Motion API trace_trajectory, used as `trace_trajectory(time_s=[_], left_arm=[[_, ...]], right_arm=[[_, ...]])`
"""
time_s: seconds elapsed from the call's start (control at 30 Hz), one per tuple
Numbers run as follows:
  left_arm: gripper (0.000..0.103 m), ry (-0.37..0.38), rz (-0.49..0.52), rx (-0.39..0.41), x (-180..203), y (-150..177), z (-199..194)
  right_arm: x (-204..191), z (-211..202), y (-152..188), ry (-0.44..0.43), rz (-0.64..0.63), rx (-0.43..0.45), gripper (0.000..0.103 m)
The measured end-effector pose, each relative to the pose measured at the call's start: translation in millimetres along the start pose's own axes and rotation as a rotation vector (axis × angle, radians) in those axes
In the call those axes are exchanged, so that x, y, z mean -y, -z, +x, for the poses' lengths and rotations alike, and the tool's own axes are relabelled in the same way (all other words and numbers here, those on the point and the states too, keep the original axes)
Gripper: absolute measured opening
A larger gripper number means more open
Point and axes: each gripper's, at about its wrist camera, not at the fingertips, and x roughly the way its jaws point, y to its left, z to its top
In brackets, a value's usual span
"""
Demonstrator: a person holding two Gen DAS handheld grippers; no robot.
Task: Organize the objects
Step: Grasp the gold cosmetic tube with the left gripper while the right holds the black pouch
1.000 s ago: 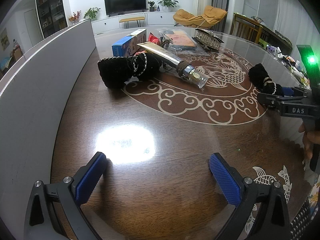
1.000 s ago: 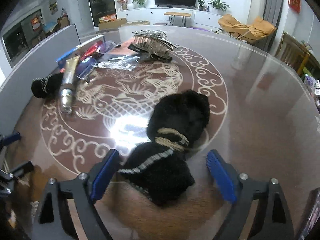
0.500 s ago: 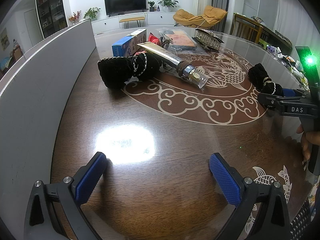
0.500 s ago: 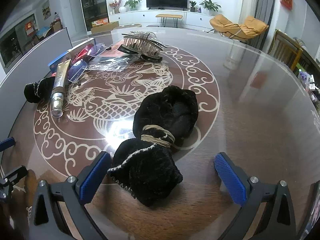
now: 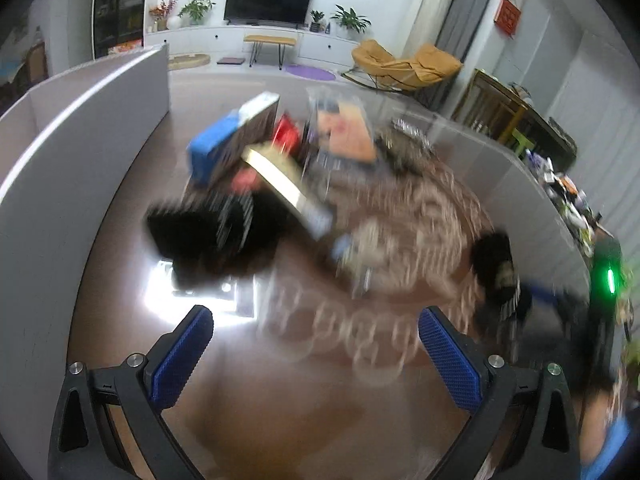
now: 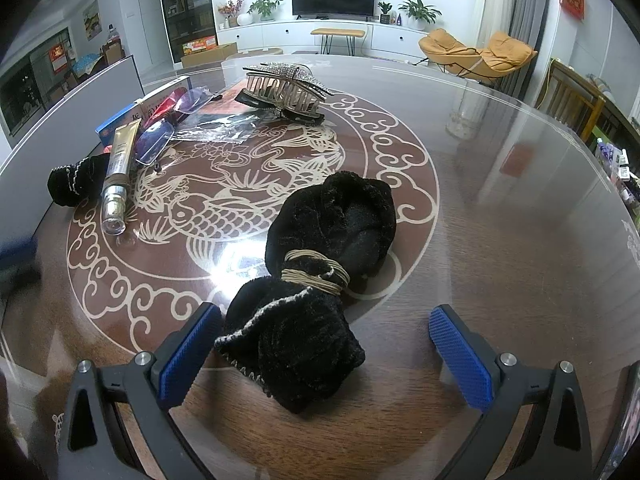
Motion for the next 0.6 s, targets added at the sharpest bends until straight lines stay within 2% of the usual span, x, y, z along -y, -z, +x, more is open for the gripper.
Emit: trace_trajectory(time_s=[0.17, 0.27, 0.3, 0.37, 0.43, 0.47, 0.6], left_arm=[[0.103, -0.089, 0.012, -0.049, 21.1, -39.0, 53.5], [0.1, -0.124, 0.019, -0.063, 20.6, -48.5, 73.4], [0.093, -0.129, 0.015, -0.064, 19.2, -49.7, 77.7], [0.053, -0.173, 0.051, -0.047, 20.8, -47.7, 79.5], [0.038, -0.185, 0.118, -0.035, 25.0, -39.7, 73.8], [0.031, -0.172, 0.131, -0.033, 25.5, -35.0, 69.8], [0.028, -0.134, 0.172, -0.038, 24.0, 4.6, 39.9]], right_arm=[[0.0, 0.2, -0.1, 0.001, 0.001, 0.0, 0.103], [0.0, 0.3, -0.2, 0.001, 0.001, 0.0, 0.103], [0.1, 0.3, -0.2, 0.001, 0.001, 0.0, 0.103], [0.1, 0.3, -0.2, 0.0, 0.001, 0.0, 0.103], [0.0, 0.4, -0.2, 0.001, 0.001, 0.0, 0.103], [0.0, 0.3, -0.3, 0.001, 0.001, 0.0, 0.103], [-0.2, 0.3, -0.4, 0.001, 0.002, 0.0, 0.103]])
